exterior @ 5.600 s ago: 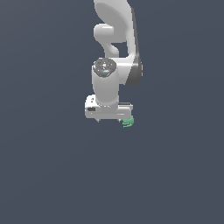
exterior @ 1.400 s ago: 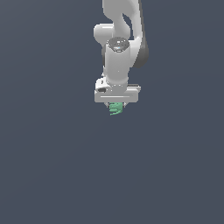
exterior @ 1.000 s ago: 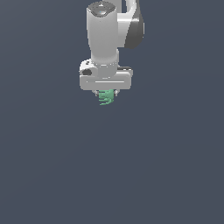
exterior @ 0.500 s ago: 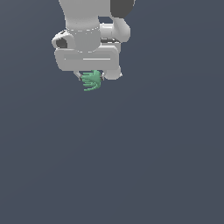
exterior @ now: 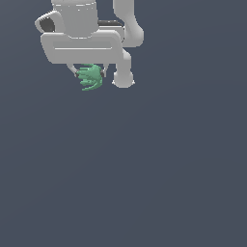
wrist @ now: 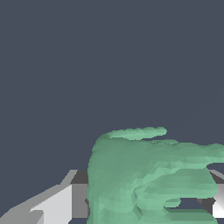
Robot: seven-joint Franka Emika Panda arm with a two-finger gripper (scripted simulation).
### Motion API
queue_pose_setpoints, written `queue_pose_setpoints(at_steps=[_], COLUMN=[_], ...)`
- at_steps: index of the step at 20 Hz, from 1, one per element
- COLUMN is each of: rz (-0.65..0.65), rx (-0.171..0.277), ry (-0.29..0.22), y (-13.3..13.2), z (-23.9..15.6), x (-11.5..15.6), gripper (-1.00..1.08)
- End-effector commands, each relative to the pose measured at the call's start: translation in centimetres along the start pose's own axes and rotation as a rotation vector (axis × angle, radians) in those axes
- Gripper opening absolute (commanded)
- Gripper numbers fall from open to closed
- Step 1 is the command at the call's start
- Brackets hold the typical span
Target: Pick up the object and move it to a goal position.
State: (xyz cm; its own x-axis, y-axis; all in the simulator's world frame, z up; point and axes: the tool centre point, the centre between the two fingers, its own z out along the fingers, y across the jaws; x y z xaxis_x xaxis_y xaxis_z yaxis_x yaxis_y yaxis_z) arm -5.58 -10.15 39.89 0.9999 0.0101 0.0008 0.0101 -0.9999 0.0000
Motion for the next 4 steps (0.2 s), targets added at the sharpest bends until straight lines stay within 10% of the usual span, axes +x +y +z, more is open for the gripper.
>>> queue_pose_setpoints(at_steps=[1,4], rz=[-0.001,-0.001], rx=[0.000,0.000], ry=[-0.001,-0.001], y=[0.26,0.36], z=[-0.48,-0.65], x=[0.09,0.13], gripper=[-1.00,-1.00])
